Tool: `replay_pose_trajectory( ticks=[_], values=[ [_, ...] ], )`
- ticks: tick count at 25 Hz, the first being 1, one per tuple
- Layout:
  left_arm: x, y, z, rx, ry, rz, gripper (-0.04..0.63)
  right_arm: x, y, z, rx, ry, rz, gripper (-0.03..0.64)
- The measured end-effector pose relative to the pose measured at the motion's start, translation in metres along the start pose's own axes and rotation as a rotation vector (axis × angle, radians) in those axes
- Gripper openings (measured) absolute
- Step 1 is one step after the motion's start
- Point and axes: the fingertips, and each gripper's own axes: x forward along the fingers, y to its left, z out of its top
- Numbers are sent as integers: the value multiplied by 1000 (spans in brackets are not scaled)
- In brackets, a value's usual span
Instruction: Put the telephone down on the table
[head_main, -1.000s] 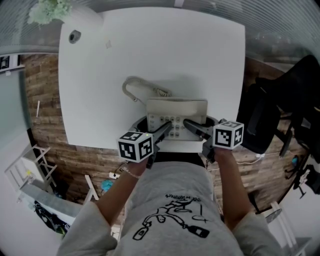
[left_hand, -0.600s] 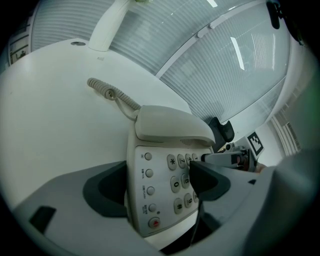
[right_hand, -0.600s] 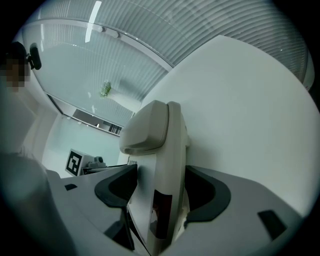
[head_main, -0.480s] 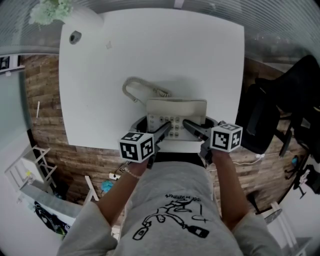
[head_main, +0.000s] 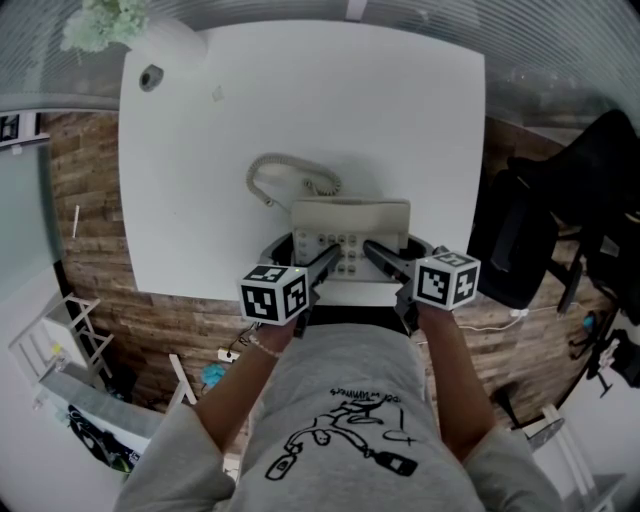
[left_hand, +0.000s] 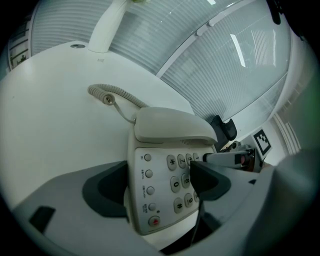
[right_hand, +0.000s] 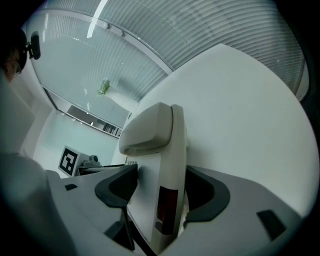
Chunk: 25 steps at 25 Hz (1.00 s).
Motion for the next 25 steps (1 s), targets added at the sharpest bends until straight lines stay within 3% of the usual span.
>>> replay_pose_trajectory(
  ticks=[15,25],
  values=[
    [-3,2,3,56,-5,28,387,-2,-3,2,-29,-12,-69,302],
    [-22,-13,9,108,-25,-7,371,-38,-11,23,-249,-82,-242,298]
  ],
)
